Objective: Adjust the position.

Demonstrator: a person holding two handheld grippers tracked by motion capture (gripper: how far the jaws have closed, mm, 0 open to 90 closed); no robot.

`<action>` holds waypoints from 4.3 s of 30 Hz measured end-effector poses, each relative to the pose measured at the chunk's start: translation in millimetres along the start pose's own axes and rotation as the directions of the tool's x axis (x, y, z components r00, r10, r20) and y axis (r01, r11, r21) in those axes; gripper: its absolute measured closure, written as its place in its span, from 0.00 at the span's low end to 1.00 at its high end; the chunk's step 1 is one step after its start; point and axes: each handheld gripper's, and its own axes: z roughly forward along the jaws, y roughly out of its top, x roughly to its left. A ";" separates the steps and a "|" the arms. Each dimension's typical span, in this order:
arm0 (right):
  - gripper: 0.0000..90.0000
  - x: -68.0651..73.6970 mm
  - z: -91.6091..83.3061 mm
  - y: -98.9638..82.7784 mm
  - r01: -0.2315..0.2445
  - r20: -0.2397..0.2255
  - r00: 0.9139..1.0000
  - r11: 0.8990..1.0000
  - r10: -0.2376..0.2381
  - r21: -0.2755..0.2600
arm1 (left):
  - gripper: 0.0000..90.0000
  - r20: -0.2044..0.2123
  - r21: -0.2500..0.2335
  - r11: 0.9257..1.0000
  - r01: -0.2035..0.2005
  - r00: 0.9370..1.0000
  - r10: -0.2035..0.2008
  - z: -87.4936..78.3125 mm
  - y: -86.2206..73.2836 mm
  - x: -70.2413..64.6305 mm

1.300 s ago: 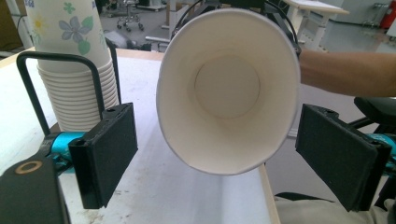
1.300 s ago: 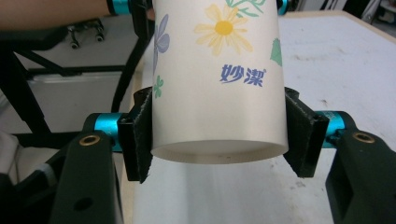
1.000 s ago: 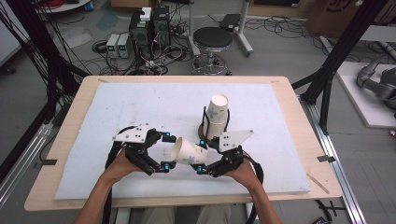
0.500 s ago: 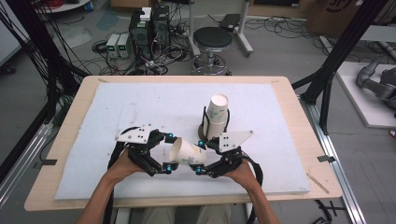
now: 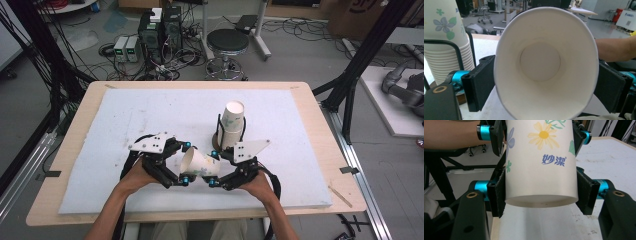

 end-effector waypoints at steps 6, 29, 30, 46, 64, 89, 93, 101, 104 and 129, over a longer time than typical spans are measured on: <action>0.41 0.1 1.2 0.0 0.005 -0.003 1.000 1.000 -0.005 -0.003 | 0.16 0.007 0.004 1.000 -0.005 1.000 0.005 4.3 0.7 0.3; 0.41 0.6 2.7 0.1 0.011 -0.015 1.000 1.000 -0.011 0.000 | 0.35 0.028 0.008 0.999 -0.037 0.999 0.036 7.0 1.3 -1.1; 0.41 0.8 2.7 0.2 0.010 -0.013 1.000 1.000 -0.010 -0.002 | 0.36 0.029 0.008 0.999 -0.037 0.999 0.037 6.9 1.3 -1.1; 0.36 2.0 3.1 0.4 0.016 -0.002 1.000 1.000 -0.016 0.013 | 0.37 0.031 0.019 0.999 -0.038 0.999 0.037 7.1 1.0 -1.7; 0.23 3.6 6.7 1.6 0.004 0.039 0.999 0.999 -0.005 0.041 | 0.37 0.020 0.016 0.999 -0.035 0.999 0.035 4.3 1.2 -0.9; 0.19 10.1 -26.6 -19.1 -0.075 0.229 0.971 0.997 0.075 -0.010 | 0.37 -0.061 0.093 0.995 -0.040 0.997 0.045 -11.5 9.2 2.0; 0.19 10.6 -35.5 -26.4 -0.095 0.291 0.951 0.995 0.103 -0.040 | 0.37 -0.081 0.124 0.992 -0.033 0.996 0.043 -12.9 10.9 3.4; 0.19 11.7 -53.6 -36.6 -0.124 0.361 0.921 0.989 0.144 -0.077 | 0.37 -0.103 0.194 0.981 -0.028 0.993 0.049 -12.5 16.7 6.7; 0.19 12.1 -59.3 -41.2 -0.136 0.398 0.904 0.987 0.160 -0.087 | 0.37 -0.114 0.219 0.975 -0.025 0.992 0.051 -11.7 17.7 8.0; 0.16 0.5 -82.7 -73.2 -0.234 0.574 0.769 0.960 0.281 -0.155 | 0.37 -0.137 0.434 0.901 0.004 0.989 0.062 -2.4 30.1 16.1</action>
